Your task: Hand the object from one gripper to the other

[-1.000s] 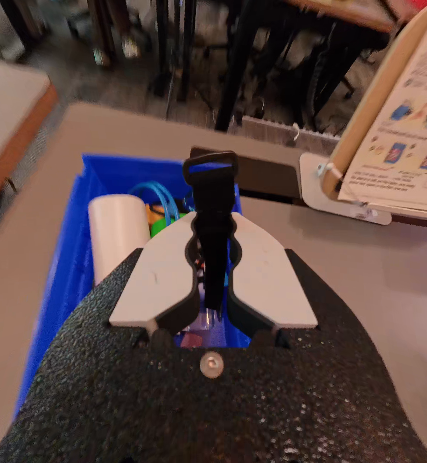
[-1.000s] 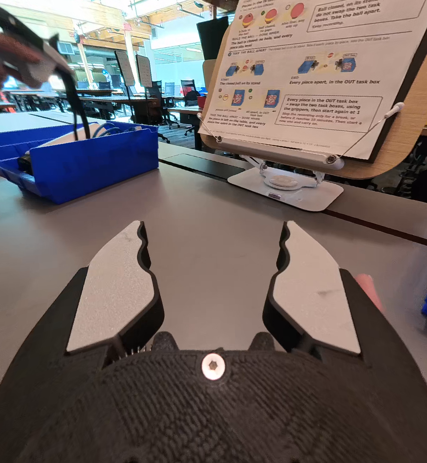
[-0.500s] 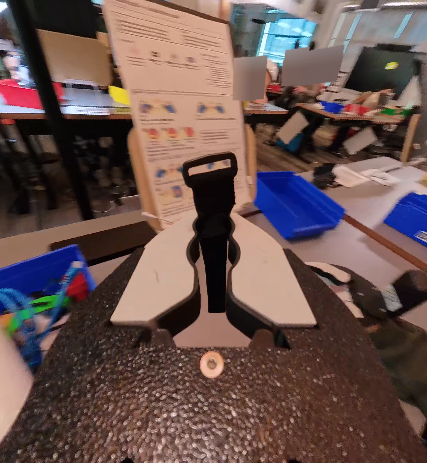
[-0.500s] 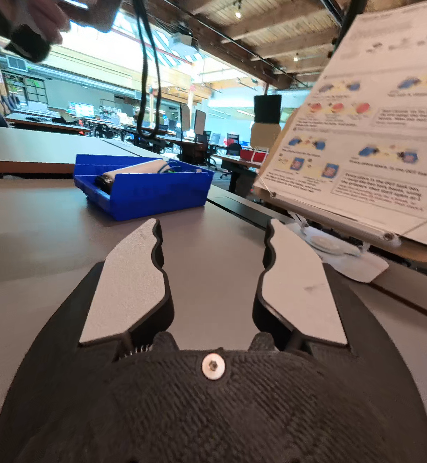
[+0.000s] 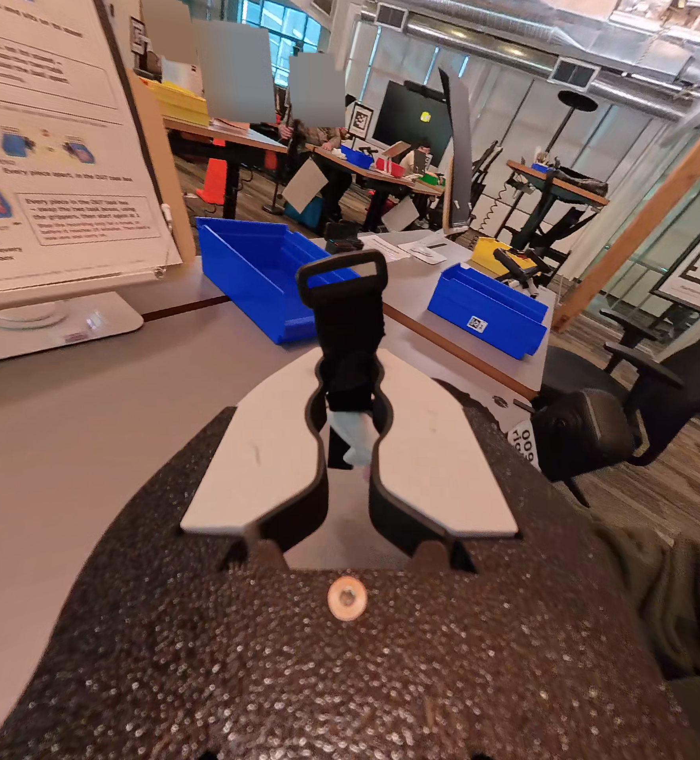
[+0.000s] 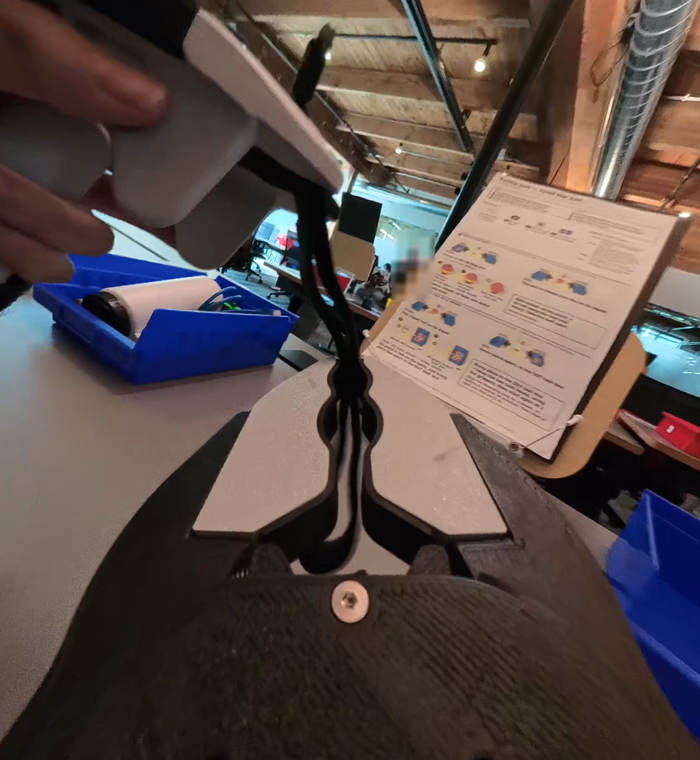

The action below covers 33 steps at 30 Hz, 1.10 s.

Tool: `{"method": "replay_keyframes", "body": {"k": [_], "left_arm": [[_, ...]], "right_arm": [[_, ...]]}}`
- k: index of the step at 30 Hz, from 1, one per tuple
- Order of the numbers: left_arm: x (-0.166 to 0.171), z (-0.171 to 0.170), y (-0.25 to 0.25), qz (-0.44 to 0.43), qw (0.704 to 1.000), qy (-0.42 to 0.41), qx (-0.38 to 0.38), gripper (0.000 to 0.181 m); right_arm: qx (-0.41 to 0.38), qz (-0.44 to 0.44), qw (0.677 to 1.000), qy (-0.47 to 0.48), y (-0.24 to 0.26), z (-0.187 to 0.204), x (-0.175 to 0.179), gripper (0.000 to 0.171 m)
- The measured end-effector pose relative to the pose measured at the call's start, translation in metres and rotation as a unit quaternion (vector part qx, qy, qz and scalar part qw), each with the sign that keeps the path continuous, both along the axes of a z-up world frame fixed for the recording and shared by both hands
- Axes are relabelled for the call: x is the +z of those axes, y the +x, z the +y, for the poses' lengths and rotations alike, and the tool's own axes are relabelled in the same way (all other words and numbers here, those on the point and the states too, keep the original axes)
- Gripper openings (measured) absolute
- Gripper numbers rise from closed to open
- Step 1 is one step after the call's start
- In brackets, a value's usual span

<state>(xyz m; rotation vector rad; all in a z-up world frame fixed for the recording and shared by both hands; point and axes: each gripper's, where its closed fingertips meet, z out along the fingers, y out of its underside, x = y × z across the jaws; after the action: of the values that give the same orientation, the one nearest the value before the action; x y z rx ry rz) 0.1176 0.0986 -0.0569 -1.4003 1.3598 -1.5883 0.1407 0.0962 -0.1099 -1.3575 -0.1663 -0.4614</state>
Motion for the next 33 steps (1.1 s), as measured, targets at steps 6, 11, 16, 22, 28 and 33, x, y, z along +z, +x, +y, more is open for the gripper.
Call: {"method": "replay_keyframes", "body": {"k": [6,11,16,22,28,33], "left_arm": [[-0.011,-0.017,-0.008,-0.003,0.999,-0.029,-0.03,0.026],[-0.033,-0.037,-0.028,0.027,0.989,-0.098,-0.104,0.066],[-0.037,-0.04,-0.041,0.047,0.94,-0.282,-0.186,0.078],[-0.044,-0.041,-0.038,0.053,0.877,-0.417,-0.231,0.059],[-0.054,-0.038,-0.024,0.071,0.875,-0.432,-0.206,0.021],[-0.066,-0.03,-0.017,0.072,0.906,-0.384,-0.163,0.004]], "right_arm": [[-0.107,-0.181,0.978,-0.012,0.013,-0.031,0.012,0.005],[-0.219,-0.367,0.904,-0.014,0.026,-0.058,0.023,0.005],[-0.259,-0.464,0.847,0.005,0.017,-0.07,0.032,0.005],[-0.27,-0.526,0.807,0.003,0.011,-0.076,0.027,0.005],[-0.252,-0.548,0.798,-0.008,0.007,-0.071,0.016,0.005],[-0.226,-0.519,0.824,-0.032,0.013,-0.064,0.004,0.006]]}}
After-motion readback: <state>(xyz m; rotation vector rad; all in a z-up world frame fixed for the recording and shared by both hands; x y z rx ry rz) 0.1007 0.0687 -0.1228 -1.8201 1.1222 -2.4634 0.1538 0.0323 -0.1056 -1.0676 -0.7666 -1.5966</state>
